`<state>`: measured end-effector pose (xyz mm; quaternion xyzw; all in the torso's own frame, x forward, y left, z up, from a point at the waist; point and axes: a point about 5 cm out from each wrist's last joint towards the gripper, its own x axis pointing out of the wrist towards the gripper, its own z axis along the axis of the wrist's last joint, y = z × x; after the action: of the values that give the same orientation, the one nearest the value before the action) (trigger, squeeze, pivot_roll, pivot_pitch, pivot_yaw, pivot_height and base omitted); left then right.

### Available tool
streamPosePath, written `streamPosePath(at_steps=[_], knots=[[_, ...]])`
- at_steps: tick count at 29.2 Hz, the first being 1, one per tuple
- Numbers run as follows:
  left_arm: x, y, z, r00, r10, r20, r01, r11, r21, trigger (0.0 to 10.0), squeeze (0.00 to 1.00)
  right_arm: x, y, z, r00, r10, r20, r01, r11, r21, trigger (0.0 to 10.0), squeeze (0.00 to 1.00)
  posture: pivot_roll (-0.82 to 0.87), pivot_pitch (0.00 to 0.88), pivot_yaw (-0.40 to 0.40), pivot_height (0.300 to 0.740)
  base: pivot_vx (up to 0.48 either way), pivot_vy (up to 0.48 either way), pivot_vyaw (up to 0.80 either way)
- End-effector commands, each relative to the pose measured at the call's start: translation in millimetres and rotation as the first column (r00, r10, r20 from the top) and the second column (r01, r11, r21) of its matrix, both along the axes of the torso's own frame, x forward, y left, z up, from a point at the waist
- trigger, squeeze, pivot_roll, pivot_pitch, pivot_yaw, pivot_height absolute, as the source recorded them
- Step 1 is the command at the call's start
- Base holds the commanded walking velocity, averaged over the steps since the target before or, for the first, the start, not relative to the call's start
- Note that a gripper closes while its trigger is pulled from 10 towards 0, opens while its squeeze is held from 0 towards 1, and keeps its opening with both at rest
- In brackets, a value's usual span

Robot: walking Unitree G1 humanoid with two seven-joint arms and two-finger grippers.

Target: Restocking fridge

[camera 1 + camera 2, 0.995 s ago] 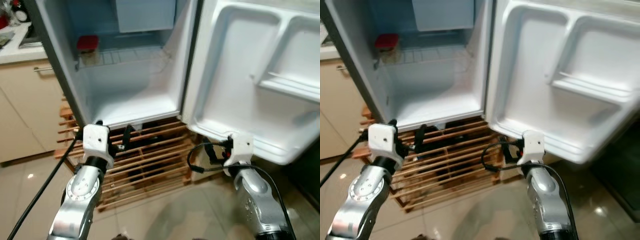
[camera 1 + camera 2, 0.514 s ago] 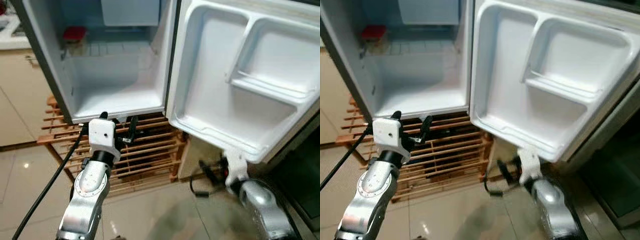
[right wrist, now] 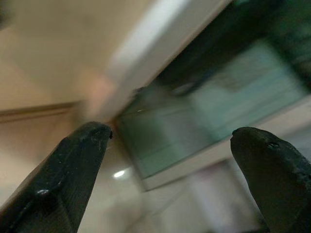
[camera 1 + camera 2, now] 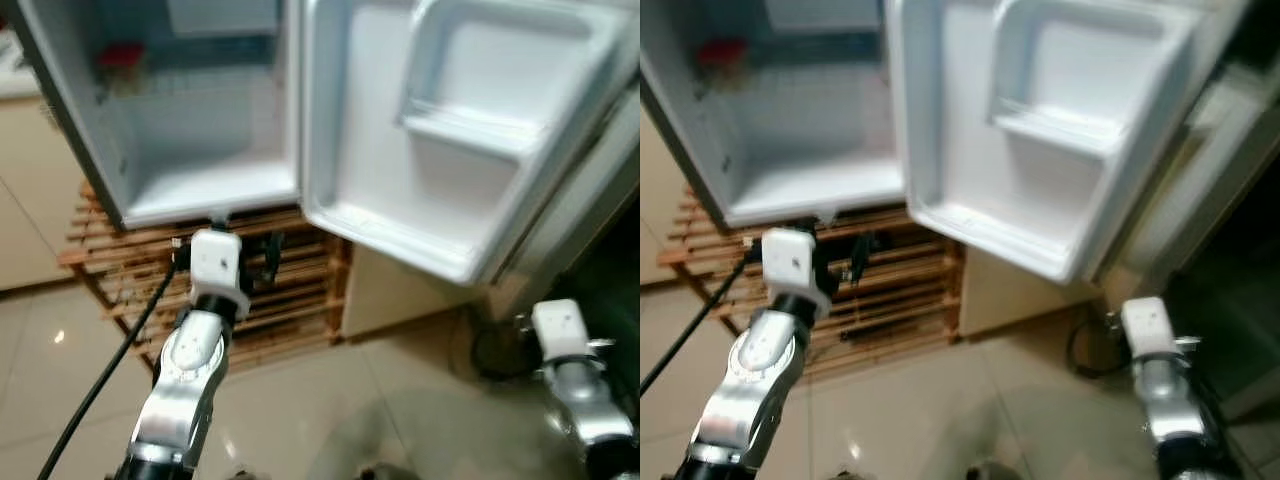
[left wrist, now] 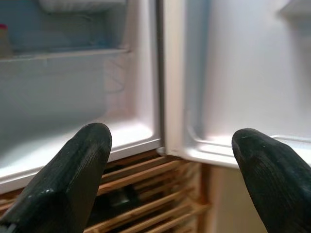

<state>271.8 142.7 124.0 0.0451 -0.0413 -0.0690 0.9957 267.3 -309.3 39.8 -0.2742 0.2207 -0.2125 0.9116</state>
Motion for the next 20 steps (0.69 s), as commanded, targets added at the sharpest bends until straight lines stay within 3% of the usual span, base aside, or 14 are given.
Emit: streamPosePath(at_steps=[1,2,3,5,6,11,12,14,20], knots=[[1.6,1.1,-1,1.000,-0.002,-0.005,0.002,1.000,0.006,10.0,0.00,10.1,-2.2,13,0.998,-0.018,0.065,0.022,0.998,-0.054,10.0,0.00,-0.02,0.000,-0.039,0.740,0.000,0.000,0.00],[1.6,1.1,-1,1.000,-0.002,-0.005,0.002,1.000,0.006,10.0,0.00,10.1,-2.2,13,0.998,-0.018,0.065,0.022,0.998,-0.054,10.0,0.00,-0.02,0.000,-0.039,0.740,0.000,0.000,0.00],[2.9,1.0,-7,1.000,0.000,-0.025,0.001,1.000,0.017,10.0,0.00,26.9,-0.4,30,0.991,-0.017,0.135,0.030,0.995,-0.094,10.0,0.00,-0.02,0.000,-0.041,0.740,0.000,0.000,0.00],[3.8,2.0,-10,0.999,0.008,-0.039,-0.007,1.000,0.022,10.0,0.00,35.1,2.0,38,0.987,-0.008,0.160,0.024,0.995,-0.099,10.0,0.00,-0.02,0.000,-0.043,0.740,0.000,0.000,0.00],[6.4,6.0,-18,0.996,0.037,-0.080,-0.034,0.999,0.042,10.0,0.00,49.6,6.1,51,0.979,-0.002,0.202,0.020,0.996,-0.089,10.0,0.00,-0.02,0.000,-0.043,0.740,0.000,0.000,0.00],[11.4,11.4,-34,0.979,0.072,-0.192,-0.059,0.996,0.073,10.0,0.00,71.9,20.0,69,0.967,0.030,0.254,-0.019,0.999,-0.043,10.0,0.00,-0.02,0.000,-0.034,0.740,0.000,0.000,0.00],[14.7,12.8,-38,0.972,0.083,-0.218,-0.067,0.994,0.081,10.0,0.00,86.1,32.4,82,0.958,0.066,0.278,-0.057,0.998,-0.039,10.0,0.00,-0.02,0.000,-0.029,0.740,0.000,0.000,0.00],[19.9,12.2,-35,0.975,0.078,-0.206,-0.062,0.995,0.080,10.0,0.00,101.4,45.9,96,0.954,0.089,0.285,-0.091,0.996,-0.006,10.0,0.00,-0.01,0.000,-0.026,0.740,0.000,0.000,0.00],[29.1,12.5,-28,0.980,0.084,-0.178,-0.068,0.993,0.095,10.0,0.00,119.5,64.2,113,0.955,0.088,0.285,-0.122,0.987,0.106,10.0,0.00,0.02,0.000,-0.036,0.740,0.000,0.000,0.00]])
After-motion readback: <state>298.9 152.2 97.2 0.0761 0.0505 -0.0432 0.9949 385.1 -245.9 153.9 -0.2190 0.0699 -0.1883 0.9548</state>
